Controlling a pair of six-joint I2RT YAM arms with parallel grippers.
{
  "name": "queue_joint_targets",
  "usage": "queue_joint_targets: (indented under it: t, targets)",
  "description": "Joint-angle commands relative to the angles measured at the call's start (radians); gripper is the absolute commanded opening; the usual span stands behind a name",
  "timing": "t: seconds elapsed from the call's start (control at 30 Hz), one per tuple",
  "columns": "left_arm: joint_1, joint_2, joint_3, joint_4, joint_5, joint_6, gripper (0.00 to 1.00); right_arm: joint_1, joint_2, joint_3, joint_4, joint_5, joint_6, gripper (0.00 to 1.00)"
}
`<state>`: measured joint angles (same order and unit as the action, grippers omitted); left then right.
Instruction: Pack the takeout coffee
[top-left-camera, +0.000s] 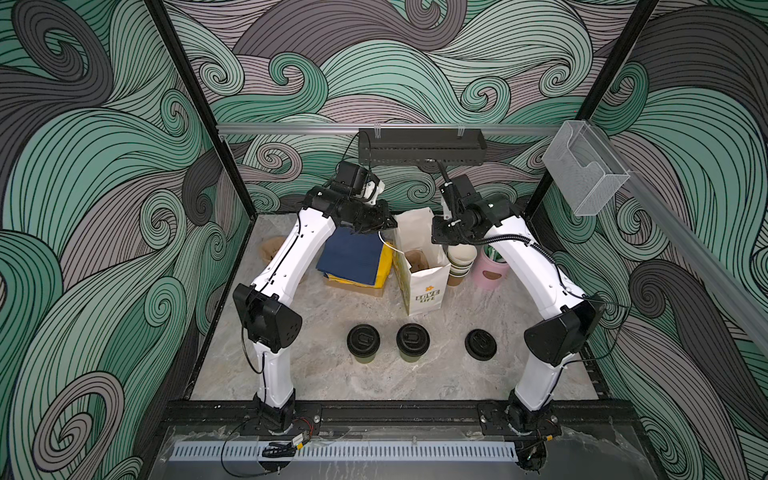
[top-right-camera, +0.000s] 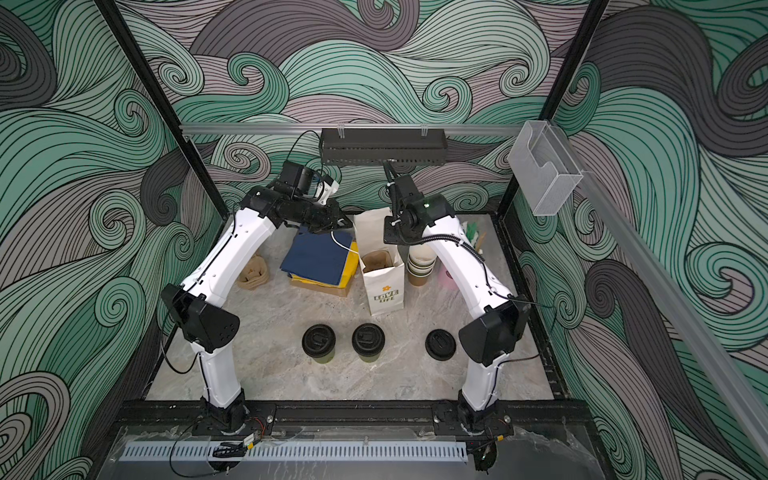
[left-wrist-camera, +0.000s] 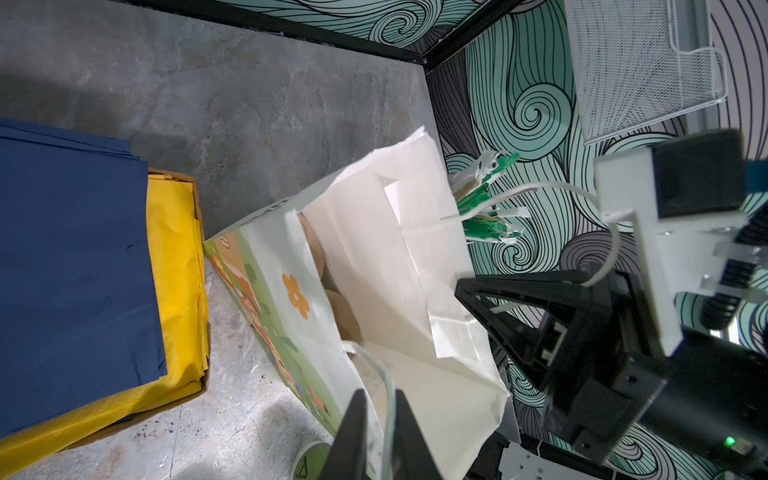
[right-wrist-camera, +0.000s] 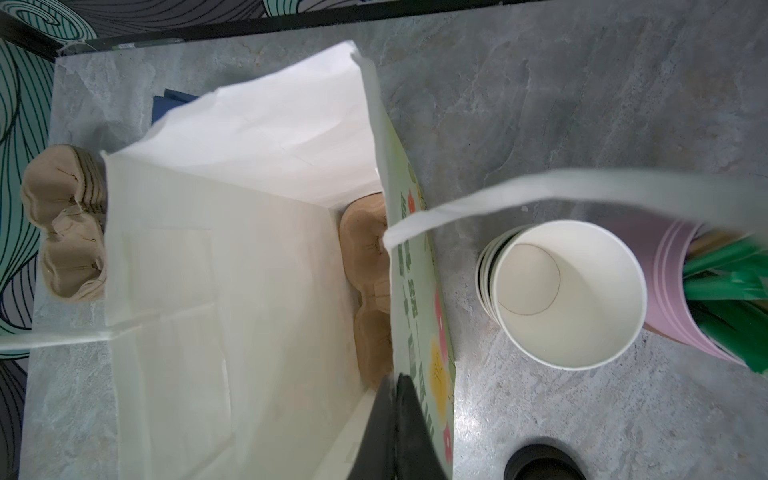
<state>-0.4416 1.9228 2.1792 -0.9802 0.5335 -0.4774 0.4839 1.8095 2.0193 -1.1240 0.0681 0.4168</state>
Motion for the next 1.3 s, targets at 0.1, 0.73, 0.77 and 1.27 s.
queue_joint_targets:
  t: [0.1,0.73,0.77,1.27]
  targets:
    - [0.007,-0.018,-0.016,0.098,0.119,0.012,0.03,-0.004,-0.150,-0.148,0.222,-0.019,-0.059,0.00]
    - [-0.003,-0.160,-0.282,0.423,0.238,-0.082,0.00,-0.004,-0.324,-0.381,0.313,-0.044,-0.074,0.00]
    - [-0.004,-0.162,-0.284,0.422,0.240,-0.084,0.00,-0.006,-0.322,-0.381,0.305,-0.046,-0.068,0.00]
    - [-0.008,-0.173,-0.323,0.402,0.269,-0.115,0.12,-0.010,-0.282,-0.324,0.135,-0.066,-0.030,0.00]
